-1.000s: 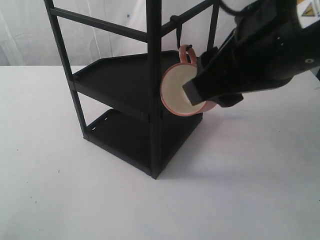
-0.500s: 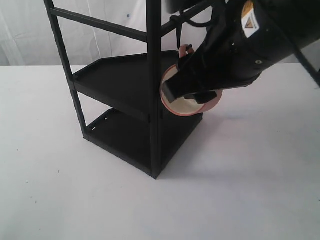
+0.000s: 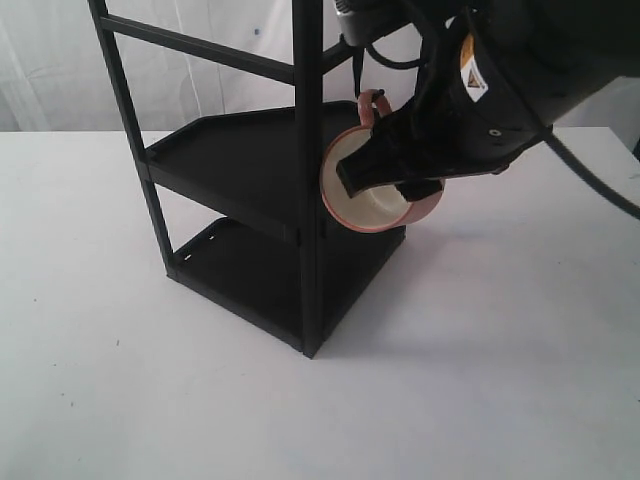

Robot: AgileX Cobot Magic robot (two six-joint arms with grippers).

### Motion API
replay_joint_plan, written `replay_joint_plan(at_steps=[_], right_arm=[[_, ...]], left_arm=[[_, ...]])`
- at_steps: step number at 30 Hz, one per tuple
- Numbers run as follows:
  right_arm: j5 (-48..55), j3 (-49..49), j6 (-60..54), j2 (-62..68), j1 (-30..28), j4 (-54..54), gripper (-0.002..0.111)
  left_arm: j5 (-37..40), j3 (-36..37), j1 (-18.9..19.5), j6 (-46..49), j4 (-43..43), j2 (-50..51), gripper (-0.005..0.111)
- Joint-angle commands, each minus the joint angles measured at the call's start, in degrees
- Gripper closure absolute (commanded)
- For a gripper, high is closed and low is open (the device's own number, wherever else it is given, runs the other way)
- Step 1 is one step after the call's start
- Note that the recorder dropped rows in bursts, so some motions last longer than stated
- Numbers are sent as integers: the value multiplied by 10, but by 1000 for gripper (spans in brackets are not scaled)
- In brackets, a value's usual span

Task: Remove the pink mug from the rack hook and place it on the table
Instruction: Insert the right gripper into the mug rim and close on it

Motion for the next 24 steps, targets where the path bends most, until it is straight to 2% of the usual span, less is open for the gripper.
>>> replay_joint_plan(at_steps=[1,7,15,24], right_arm=[[1,-3,12,8,0,-8,58],[-5,-3,45,13,0,-8,63],[-11,-3,57,13,0,-8,79],[-12,-3,67,13,0,-8,83]], left_arm=[[3,2,1,-1,0,-2,107],[3,2,1,-1,0,-2,107],[3,2,1,-1,0,-2,107],[3,2,1,-1,0,-2,107]])
